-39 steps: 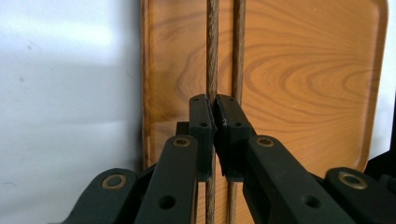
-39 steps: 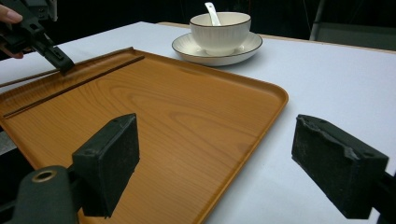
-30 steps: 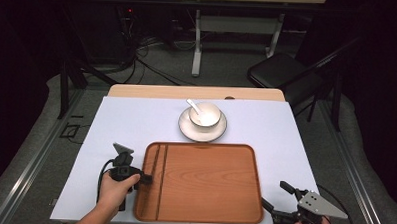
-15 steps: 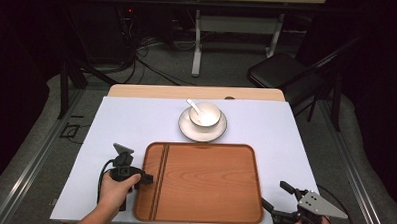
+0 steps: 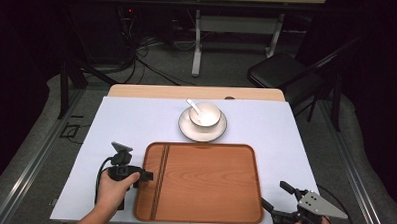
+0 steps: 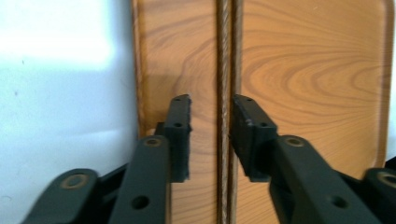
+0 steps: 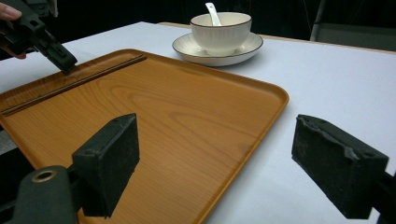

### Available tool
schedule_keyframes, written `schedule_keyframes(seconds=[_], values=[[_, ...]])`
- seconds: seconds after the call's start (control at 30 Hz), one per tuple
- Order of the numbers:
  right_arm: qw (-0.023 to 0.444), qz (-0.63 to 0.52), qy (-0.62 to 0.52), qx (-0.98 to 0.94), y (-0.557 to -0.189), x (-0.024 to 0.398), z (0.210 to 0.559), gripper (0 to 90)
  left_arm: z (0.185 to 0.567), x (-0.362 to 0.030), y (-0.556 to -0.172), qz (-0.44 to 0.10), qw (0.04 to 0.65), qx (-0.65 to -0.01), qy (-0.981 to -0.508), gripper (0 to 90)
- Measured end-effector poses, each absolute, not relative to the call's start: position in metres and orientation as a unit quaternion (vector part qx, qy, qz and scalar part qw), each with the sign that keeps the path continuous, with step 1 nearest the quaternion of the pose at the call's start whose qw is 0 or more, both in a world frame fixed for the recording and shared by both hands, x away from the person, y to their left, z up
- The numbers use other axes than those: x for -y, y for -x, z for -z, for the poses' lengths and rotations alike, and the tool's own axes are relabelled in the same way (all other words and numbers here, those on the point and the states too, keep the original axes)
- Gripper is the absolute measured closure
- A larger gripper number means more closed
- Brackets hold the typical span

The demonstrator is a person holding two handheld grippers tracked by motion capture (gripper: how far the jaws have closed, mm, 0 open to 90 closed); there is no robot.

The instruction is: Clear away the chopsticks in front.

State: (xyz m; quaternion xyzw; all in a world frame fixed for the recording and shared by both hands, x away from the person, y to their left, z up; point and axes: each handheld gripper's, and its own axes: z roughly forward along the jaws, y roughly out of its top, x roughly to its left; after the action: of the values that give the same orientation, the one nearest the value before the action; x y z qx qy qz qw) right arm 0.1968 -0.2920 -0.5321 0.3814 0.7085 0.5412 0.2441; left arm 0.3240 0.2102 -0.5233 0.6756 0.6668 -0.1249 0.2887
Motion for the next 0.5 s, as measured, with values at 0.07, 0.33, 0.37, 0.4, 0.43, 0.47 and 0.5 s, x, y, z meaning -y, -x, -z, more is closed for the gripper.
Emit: schedule_keyframes(seconds=[0.07, 0.33, 0.37, 0.4, 0.43, 0.47, 0.5], values=[[0.244, -0.541, -0.381, -0.709, -0.197, 0.292, 0.532, 14.6, 0.52, -0.21, -0.323, 0.112, 0.291, -0.667, -0.677, 62.9], [0.244, -0.541, -0.381, -0.709, -0.197, 0.292, 0.532, 14.6, 0.514, -0.221, -0.316, 0.052, 0.315, -0.647, -0.692, 54.0], [0.244, -0.541, -0.381, -0.709, -0.197, 0.292, 0.532, 14.6, 0.514, -0.223, -0.315, 0.047, 0.32, -0.647, -0.691, 53.3], [0.244, -0.541, -0.381, -0.709, -0.197, 0.292, 0.532, 14.6, 0.513, -0.225, -0.314, 0.042, 0.322, -0.647, -0.69, 52.7], [0.243, -0.541, -0.381, -0.709, -0.197, 0.292, 0.532, 14.6, 0.513, -0.227, -0.314, 0.036, 0.325, -0.647, -0.689, 52.3], [0.242, -0.541, -0.382, -0.709, -0.197, 0.292, 0.532, 14.6, 0.513, -0.23, -0.313, 0.029, 0.325, -0.647, -0.689, 51.4], [0.243, -0.541, -0.382, -0.709, -0.198, 0.292, 0.532, 14.6, 0.512, -0.232, -0.312, 0.016, 0.325, -0.645, -0.691, 50.4]])
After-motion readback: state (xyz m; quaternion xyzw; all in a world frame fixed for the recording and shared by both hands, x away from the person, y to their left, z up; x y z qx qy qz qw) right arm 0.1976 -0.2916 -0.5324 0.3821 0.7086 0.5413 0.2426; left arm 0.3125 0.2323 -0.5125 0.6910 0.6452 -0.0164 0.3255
